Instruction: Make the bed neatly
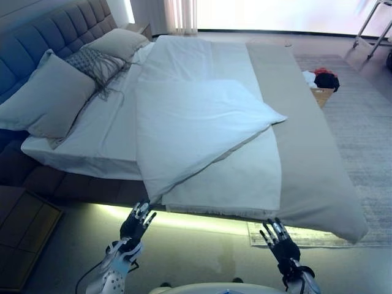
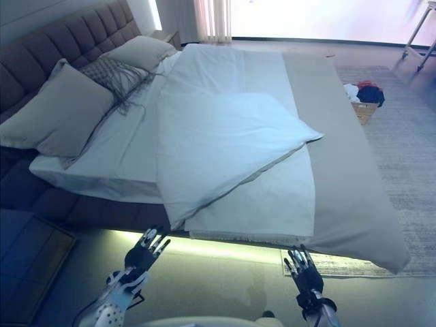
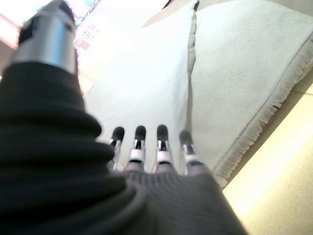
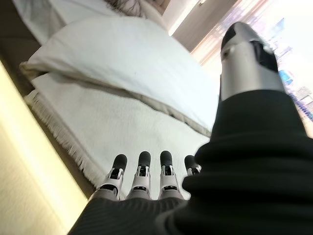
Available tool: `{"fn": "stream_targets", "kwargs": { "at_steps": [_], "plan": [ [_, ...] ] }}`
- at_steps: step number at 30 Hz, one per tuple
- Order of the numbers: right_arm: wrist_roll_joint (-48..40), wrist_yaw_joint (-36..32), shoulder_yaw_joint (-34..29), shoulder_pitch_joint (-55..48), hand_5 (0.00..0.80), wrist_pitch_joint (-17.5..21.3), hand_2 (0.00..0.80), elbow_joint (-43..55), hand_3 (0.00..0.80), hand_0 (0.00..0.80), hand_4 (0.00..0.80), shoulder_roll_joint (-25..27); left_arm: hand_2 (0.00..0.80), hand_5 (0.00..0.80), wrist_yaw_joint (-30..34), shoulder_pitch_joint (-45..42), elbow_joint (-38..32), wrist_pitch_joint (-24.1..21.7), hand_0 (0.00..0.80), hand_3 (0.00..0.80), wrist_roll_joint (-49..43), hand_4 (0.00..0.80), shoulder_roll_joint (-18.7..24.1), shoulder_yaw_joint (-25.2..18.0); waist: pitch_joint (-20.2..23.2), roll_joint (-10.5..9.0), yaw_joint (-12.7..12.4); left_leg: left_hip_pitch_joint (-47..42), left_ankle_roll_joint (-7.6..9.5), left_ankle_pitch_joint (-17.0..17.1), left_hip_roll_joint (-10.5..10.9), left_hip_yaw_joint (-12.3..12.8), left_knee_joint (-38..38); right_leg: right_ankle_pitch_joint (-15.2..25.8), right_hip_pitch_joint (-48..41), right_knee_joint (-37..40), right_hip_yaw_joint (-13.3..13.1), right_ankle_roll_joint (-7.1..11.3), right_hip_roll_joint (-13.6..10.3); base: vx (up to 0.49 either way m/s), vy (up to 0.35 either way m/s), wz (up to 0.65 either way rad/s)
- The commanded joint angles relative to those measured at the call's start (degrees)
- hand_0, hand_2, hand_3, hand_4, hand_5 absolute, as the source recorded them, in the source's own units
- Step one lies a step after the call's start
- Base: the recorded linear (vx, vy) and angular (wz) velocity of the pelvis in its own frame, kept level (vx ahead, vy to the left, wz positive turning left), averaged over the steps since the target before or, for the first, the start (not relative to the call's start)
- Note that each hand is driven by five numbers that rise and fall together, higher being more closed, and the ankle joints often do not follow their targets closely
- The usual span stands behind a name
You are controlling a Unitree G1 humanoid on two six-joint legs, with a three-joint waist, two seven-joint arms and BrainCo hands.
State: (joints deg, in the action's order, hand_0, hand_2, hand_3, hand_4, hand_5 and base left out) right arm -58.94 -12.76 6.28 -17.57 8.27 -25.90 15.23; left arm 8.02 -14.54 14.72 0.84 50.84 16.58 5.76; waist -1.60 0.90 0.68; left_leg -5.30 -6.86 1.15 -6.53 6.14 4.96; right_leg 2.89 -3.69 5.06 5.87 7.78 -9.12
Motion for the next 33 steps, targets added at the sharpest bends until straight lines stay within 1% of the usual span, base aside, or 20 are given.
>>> {"fn": "stream_targets", "kwargs": {
  "at_steps": [1, 3, 5, 9, 13, 18, 23, 25, 27, 28, 29, 30, 31, 32, 33],
  "plan": [
    [-0.8, -0.5, 1.3, 2.1, 0.000, 1.8, 0.000, 2.9, 0.000, 0.000, 0.000, -1.7, 0.000, 0.000, 2.1, 2.8, -1.6, -2.6, 0.000, 0.000, 0.0, 0.000, 2.2, -0.3, 0.3, -2.32, 0.1, 2.2, 1.95, 0.9, 0.3, 2.9, -1.6, 2.5, 1.0, -1.0, 2.3, 1.89, -1.9, 0.000, 0.000, 0.00],
    [-1.1, -0.1, 1.6, 2.1, 0.000, 1.9, 0.000, 3.1, 0.000, 0.000, 0.000, -1.7, 0.000, 0.000, 1.9, 3.0, -1.6, -3.5, 0.000, 0.000, 0.9, 0.000, 2.5, 0.1, 0.4, -2.38, 0.1, 1.9, 2.13, 0.8, 0.5, 2.9, -1.6, 2.5, 0.7, -1.0, 2.3, 1.92, -1.9, 0.000, 0.000, 0.00],
    [-1.3, 0.3, 1.8, 2.2, 0.000, 2.1, 0.000, 3.2, 0.000, 0.000, 0.000, -1.5, 0.000, 0.000, 2.1, 2.9, -1.7, -3.4, 0.000, 0.000, 2.0, 0.000, 2.5, 0.0, 0.5, -2.38, 0.0, 1.6, 2.36, 0.6, 0.6, 2.7, -1.5, 2.3, 0.4, -1.0, 2.4, 1.87, -1.9, 0.000, 0.000, 0.00],
    [-1.2, 0.6, 2.1, 2.2, 0.000, 2.2, 0.000, 3.6, 0.000, 0.000, 0.000, -1.4, 0.000, 0.000, 1.3, 2.9, -1.4, -3.5, 0.000, 0.000, 0.5, 0.000, 2.8, 0.2, 0.4, -2.39, -0.2, 1.5, 2.44, 0.4, 0.5, 2.6, -1.8, 2.3, 0.3, -1.1, 2.2, 1.90, -1.8, 0.006, -0.010, 0.00],
    [-2.9, -0.4, 1.5, 1.8, 0.000, 1.6, 0.000, 3.6, 0.000, 0.000, 0.000, -1.5, 0.000, 0.000, 2.1, 2.0, -2.1, -3.2, 0.000, 0.000, 0.2, 0.000, 3.0, -0.3, 0.2, -2.38, -0.5, 1.6, 2.38, 0.2, 0.1, 2.5, -2.5, 2.1, 0.0, -1.2, 2.1, 1.81, -1.6, 0.026, -0.042, 0.00],
    [-1.9, -1.1, 1.3, 0.1, 0.000, 1.3, 0.000, 3.8, 0.000, 0.000, 0.000, -1.7, 0.000, 0.000, 3.0, -0.2, -3.6, -2.7, 0.000, 0.000, -0.2, 0.000, 3.2, -1.0, 0.2, -2.43, -0.8, 1.0, 2.07, 0.5, -0.5, 2.2, -1.5, 1.8, -0.4, -0.9, 2.3, 1.74, -1.0, 0.044, -0.041, 0.01],
    [-0.8, -1.6, 0.9, -1.4, 0.000, -0.3, 0.000, 4.8, 0.000, 0.000, 0.000, -0.8, 0.000, 0.000, 3.6, -3.0, -4.5, -3.2, 0.000, 0.000, 0.9, 0.000, 3.6, -1.7, 0.6, -2.63, -0.9, 1.1, 1.62, 0.5, -1.3, 2.3, -1.9, 1.6, -0.2, -0.8, 2.5, 1.40, -0.3, 0.046, -0.048, 0.04],
    [-0.1, -2.3, 0.6, -1.6, 0.000, -1.1, 0.000, 4.7, 0.000, 0.000, 0.000, -0.2, 0.000, 0.000, 3.4, -4.2, -4.6, -3.7, 0.000, 0.000, 2.8, 0.000, 3.4, -1.9, 0.3, -2.62, -1.1, 1.9, 1.26, 0.1, -1.7, 1.8, -3.8, 1.4, 0.0, -1.0, 2.2, 0.86, 0.3, 0.037, -0.040, 0.01],
    [0.1, -2.9, 0.7, -1.8, 0.000, -1.5, 0.000, 4.8, 0.000, 0.000, 0.000, 0.7, 0.000, 0.000, 3.7, -5.9, -4.9, -3.9, 0.000, 0.000, 3.7, 0.000, 3.2, -2.0, -0.9, -2.97, -1.8, 4.1, 0.59, -0.5, -2.0, 0.2, -8.9, 1.3, 0.2, -1.6, 1.6, -0.10, 1.1, 0.016, -0.047, 0.02],
    [0.0, -2.9, 0.7, -1.9, 0.000, -1.5, 0.000, 4.8, 0.000, 0.000, 0.000, 0.8, 0.000, 0.000, 3.8, -6.1, -5.0, -3.9, 0.000, 0.000, 3.7, 0.000, 3.2, -1.9, -1.1, -3.02, -1.9, 4.7, 0.52, -0.9, -2.0, -0.2, -9.9, 1.3, 0.3, -1.7, 1.6, -0.24, 1.2, -0.003, -0.048, 0.09],
    [-0.5, -3.1, 0.5, -2.2, 0.000, -1.5, 0.000, 5.3, 0.000, 0.000, 0.000, 1.6, 0.000, 0.000, 4.5, -7.0, -5.2, -3.8, 0.000, 0.000, 4.3, 0.000, 3.3, -2.0, -2.3, -3.09, -2.6, 6.8, 0.17, -0.3, -1.5, -1.7, -13.8, 1.4, 0.3, -1.9, 1.3, -0.71, 1.6, -0.004, -0.027, 0.19],
    [-0.9, -3.2, 0.3, -2.5, 0.000, -1.4, 0.000, 5.6, 0.000, 0.000, 0.000, 2.2, 0.000, 0.000, 5.8, -7.5, -5.1, -3.5, 0.000, 0.000, 4.4, 0.000, 3.4, -2.3, -3.0, -2.93, -3.1, 8.2, 0.00, 0.3, -1.0, -2.3, -15.8, 1.5, 0.1, -1.8, 1.4, -0.89, 1.9, -0.008, -0.003, 0.20],
    [-1.1, -2.9, 0.1, -2.4, 0.000, -1.0, 0.000, 5.7, 0.000, 0.000, 0.000, 2.8, 0.000, 0.000, 6.8, -7.7, -5.2, -3.1, 0.000, 0.000, 4.3, 0.000, 3.4, -2.3, -3.3, -2.72, -3.4, 8.9, 0.19, 0.2, -0.4, -2.4, -15.5, 1.5, 0.1, -1.7, 1.6, -0.80, 1.7, -0.015, 0.067, 0.17],
    [-1.4, -2.5, 0.2, -2.0, 0.000, -0.1, 0.000, 5.5, 0.000, 0.000, 0.000, 3.2, 0.000, 0.000, 7.4, -7.7, -5.5, -2.8, 0.000, 0.000, 4.0, 0.000, 3.6, -2.1, -3.6, -2.46, -3.6, 8.7, 0.84, -0.4, 0.4, -2.5, -13.5, 1.7, 0.6, -1.7, 1.9, -0.47, 1.3, -0.043, 0.152, 0.17],
    [-2.2, -1.9, 0.4, -1.3, 0.000, 0.9, 0.000, 5.0, 0.000, 0.000, 0.000, 3.4, 0.000, 0.000, 7.3, -7.3, -5.3, -2.8, 0.000, 0.000, 3.7, 0.000, 3.9, -1.7, -3.7, -2.00, -3.9, 8.2, 1.45, -0.1, 1.1, -3.1, -11.0, 2.1, 1.2, -1.6, 1.9, -0.16, 0.9, -0.039, 0.176, 0.23]
  ]
}}
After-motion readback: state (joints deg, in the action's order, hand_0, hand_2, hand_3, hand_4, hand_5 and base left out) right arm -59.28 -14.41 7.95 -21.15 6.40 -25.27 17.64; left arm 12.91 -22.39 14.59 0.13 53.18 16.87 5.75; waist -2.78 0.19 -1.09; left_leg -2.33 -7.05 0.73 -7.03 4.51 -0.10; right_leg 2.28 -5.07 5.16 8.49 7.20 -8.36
